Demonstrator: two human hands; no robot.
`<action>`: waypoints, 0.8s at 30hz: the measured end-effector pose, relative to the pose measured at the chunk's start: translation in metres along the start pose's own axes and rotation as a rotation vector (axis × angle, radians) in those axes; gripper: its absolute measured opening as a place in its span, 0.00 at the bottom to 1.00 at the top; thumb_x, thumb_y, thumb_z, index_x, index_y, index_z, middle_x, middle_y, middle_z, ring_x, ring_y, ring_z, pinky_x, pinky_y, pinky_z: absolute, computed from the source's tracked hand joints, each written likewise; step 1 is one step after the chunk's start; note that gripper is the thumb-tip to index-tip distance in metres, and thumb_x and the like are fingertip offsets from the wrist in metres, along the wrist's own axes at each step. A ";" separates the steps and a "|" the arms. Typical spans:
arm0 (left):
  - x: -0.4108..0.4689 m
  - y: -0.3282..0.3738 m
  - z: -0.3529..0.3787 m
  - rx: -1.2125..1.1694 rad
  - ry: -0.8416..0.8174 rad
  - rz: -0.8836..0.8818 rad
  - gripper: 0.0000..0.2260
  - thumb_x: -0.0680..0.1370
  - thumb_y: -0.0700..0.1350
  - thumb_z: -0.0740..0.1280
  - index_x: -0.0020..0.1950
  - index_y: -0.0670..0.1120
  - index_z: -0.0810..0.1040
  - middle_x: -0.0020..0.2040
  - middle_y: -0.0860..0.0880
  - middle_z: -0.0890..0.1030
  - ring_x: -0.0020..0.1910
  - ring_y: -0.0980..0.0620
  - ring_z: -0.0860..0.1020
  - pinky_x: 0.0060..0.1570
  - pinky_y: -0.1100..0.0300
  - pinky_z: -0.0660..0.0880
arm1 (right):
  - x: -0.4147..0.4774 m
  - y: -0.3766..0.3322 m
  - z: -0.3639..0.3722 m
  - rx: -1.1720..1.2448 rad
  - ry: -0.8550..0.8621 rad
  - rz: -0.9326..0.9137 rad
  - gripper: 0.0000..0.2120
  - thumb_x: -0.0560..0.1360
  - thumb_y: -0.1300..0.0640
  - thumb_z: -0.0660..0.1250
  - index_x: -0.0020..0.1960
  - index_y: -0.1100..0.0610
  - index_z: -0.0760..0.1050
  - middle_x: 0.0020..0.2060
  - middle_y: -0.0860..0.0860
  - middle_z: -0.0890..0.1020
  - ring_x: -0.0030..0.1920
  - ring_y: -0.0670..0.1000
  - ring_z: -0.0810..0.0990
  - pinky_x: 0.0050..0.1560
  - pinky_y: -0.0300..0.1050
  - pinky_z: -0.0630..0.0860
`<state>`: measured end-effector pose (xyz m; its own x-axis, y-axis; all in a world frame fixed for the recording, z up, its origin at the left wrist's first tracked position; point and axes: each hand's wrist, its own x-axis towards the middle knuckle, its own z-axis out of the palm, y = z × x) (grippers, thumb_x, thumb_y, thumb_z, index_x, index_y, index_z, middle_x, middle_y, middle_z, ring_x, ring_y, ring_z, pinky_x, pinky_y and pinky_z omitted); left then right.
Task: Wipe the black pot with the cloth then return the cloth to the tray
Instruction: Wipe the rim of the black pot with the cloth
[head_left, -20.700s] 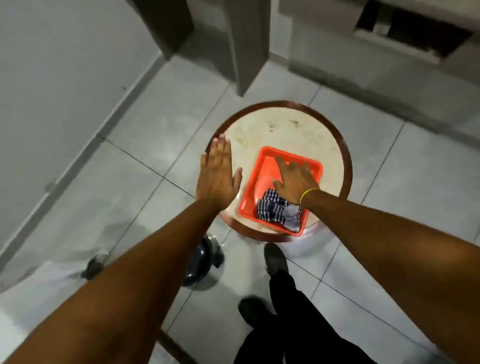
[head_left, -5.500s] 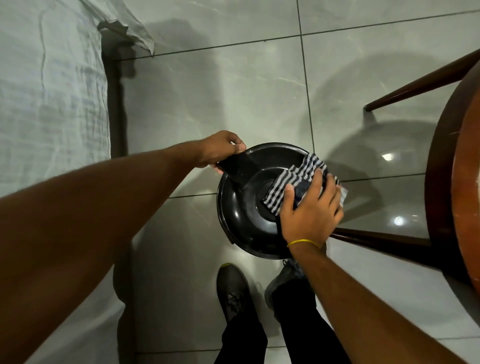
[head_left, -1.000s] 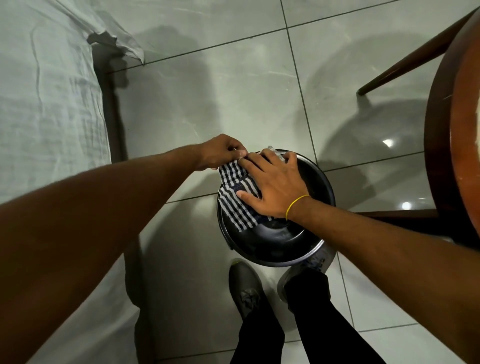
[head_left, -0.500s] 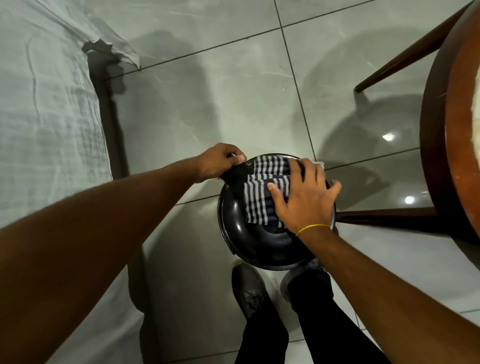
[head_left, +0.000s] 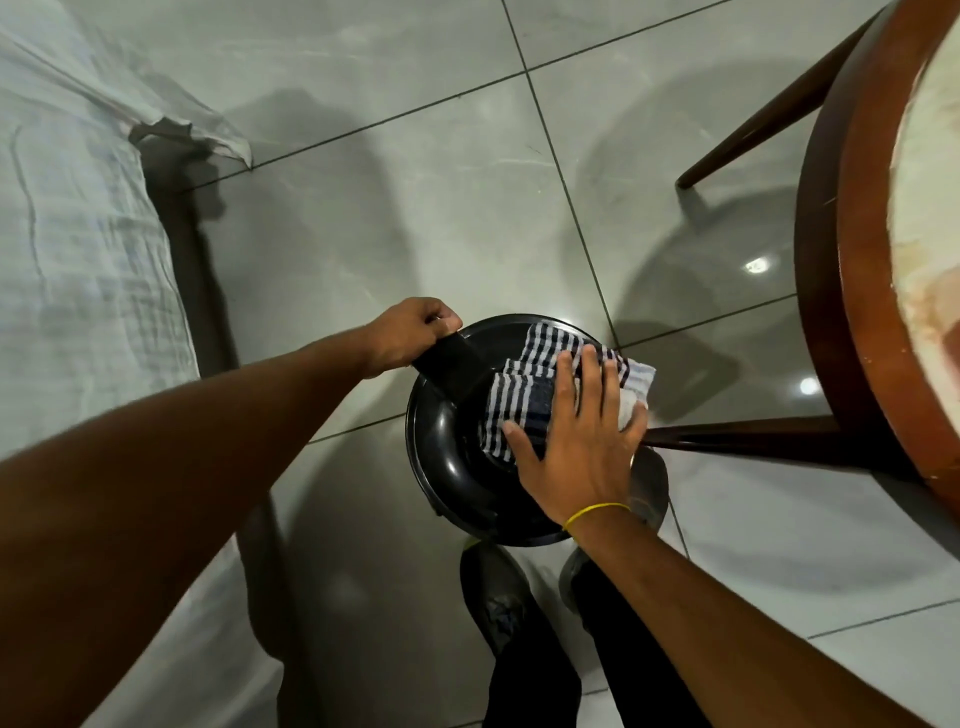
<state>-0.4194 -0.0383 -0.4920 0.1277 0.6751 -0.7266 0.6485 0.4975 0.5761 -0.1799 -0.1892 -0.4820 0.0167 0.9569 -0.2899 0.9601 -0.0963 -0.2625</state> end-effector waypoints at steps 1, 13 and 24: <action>0.001 0.000 -0.002 0.002 0.000 0.000 0.11 0.86 0.49 0.65 0.61 0.43 0.81 0.43 0.50 0.81 0.37 0.56 0.77 0.28 0.70 0.71 | 0.002 -0.002 0.002 0.000 -0.014 -0.005 0.49 0.80 0.22 0.50 0.90 0.52 0.48 0.90 0.54 0.50 0.89 0.61 0.50 0.81 0.78 0.54; 0.014 0.011 -0.021 -0.017 -0.012 -0.010 0.12 0.86 0.47 0.64 0.62 0.42 0.81 0.47 0.50 0.82 0.42 0.55 0.78 0.36 0.63 0.73 | 0.033 -0.024 0.002 -0.146 -0.123 -0.585 0.46 0.82 0.27 0.57 0.89 0.53 0.51 0.90 0.54 0.49 0.89 0.63 0.47 0.81 0.82 0.46; 0.015 0.014 -0.033 0.071 -0.075 0.014 0.10 0.86 0.42 0.63 0.61 0.41 0.82 0.54 0.45 0.85 0.51 0.49 0.83 0.48 0.58 0.81 | 0.074 -0.085 0.009 -0.295 -0.198 -0.998 0.37 0.78 0.29 0.61 0.79 0.50 0.72 0.81 0.57 0.70 0.83 0.67 0.63 0.77 0.81 0.57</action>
<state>-0.4327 -0.0032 -0.4822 0.1911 0.6379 -0.7461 0.6977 0.4464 0.5603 -0.2631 -0.1124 -0.4896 -0.8375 0.5010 -0.2181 0.5435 0.8049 -0.2381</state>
